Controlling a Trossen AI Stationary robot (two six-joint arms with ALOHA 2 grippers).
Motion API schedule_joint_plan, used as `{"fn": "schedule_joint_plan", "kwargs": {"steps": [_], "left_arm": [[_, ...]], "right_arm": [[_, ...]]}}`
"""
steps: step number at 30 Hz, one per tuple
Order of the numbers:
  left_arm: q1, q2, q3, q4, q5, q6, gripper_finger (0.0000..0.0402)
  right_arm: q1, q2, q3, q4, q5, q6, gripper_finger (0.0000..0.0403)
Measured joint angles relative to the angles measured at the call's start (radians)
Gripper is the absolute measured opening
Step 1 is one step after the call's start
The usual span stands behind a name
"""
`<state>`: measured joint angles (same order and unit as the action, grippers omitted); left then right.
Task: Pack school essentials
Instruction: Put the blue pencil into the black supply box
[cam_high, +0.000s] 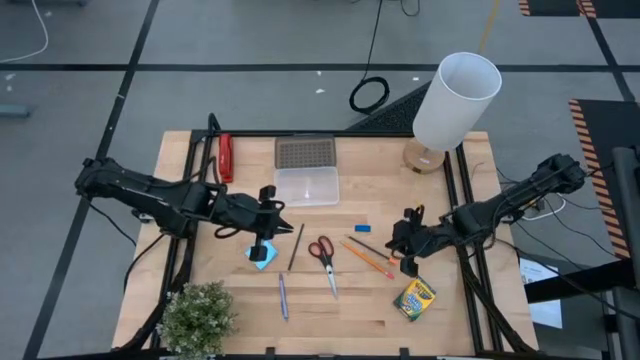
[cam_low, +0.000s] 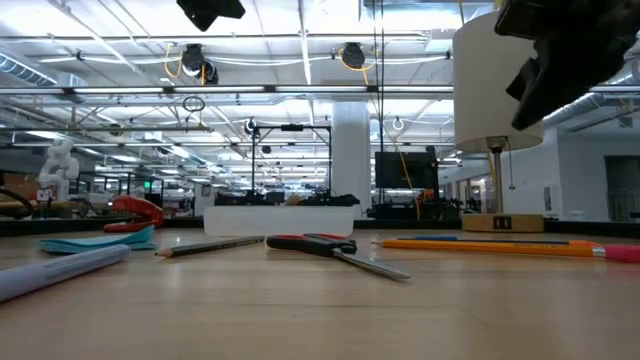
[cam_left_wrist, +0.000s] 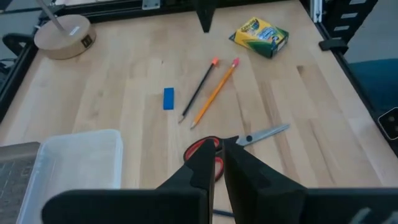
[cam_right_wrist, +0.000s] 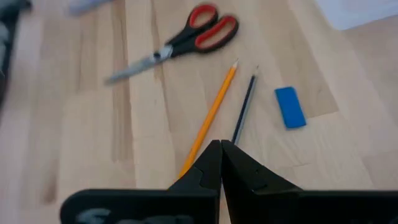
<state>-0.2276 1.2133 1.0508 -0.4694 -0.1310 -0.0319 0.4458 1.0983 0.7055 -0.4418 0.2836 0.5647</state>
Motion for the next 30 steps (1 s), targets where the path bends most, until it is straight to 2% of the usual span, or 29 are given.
{"fn": "schedule_joint_plan", "kwargs": {"steps": [5,13,17,22,30], "left_arm": [[0.0,0.0,0.0,0.0,0.0,0.0,0.0035],[0.0,0.0,0.0,0.001,0.0,0.026,0.0035],[0.0,0.0,0.0,0.001,0.0,0.027,0.0035],[0.0,0.0,0.0,0.002,0.0,0.027,0.0035],[0.0,0.0,0.0,0.003,0.0,0.024,0.0035]], "right_arm": [[0.009,0.105,0.0,0.014,-0.004,-0.054,0.0024],[0.006,0.231,0.0,0.017,-0.05,-0.058,0.0123],[0.006,0.272,0.0,0.04,-0.05,-0.07,0.0154],[0.005,0.326,0.0,0.108,-0.05,-0.111,0.0161],[-0.032,0.379,0.0,0.124,-0.051,-0.13,0.0147]]}}
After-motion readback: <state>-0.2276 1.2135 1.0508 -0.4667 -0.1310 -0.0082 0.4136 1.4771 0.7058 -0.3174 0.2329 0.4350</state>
